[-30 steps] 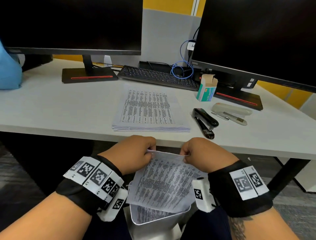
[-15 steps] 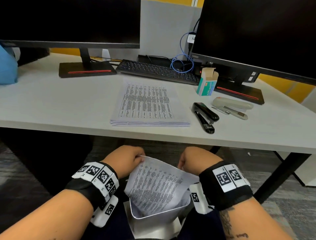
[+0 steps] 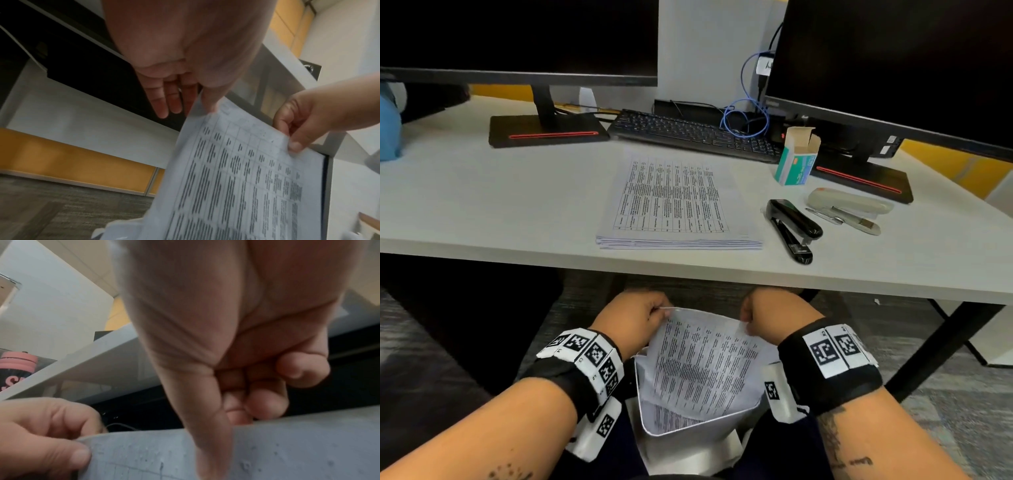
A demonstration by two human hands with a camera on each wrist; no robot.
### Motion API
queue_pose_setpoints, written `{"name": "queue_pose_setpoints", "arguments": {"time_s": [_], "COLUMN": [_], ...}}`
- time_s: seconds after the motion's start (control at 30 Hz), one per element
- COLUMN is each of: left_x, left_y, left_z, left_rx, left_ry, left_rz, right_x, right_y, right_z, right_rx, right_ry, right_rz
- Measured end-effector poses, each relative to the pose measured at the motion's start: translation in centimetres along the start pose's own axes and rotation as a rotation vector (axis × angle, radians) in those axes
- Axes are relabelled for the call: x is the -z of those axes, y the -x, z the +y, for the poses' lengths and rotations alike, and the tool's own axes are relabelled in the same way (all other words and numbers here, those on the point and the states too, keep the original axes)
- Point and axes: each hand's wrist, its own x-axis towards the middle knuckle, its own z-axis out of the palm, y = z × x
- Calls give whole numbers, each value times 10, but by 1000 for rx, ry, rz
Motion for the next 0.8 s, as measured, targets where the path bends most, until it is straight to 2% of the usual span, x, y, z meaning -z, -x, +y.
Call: {"name": "queue_pose_setpoints", "arguments": {"time_s": [0.2,0.33,0.57,0.7,0.8], "left_x": [-2,-9,-21,-27,-14], "left_y": [1,2,-4,2,2], "left_z": [-11,-11,0,-6,-2], "left_rx": [112,171,226,226,198], "left_ry": [-103,-105,-288,-297,-265], "left_rz": [-175,-213,-560,-590,-507], "right_x": [-32,-55,-87,-86,-64], "right_y": [-15,-24,-30,-31,-24], "right_z": [-14,-18,-17,-13,-16], "right_rx": [79,93,103,56,87], "right_ry": [44,104,151,48,-44], "right_rz": [-63,-81,-142,-166,-175]}}
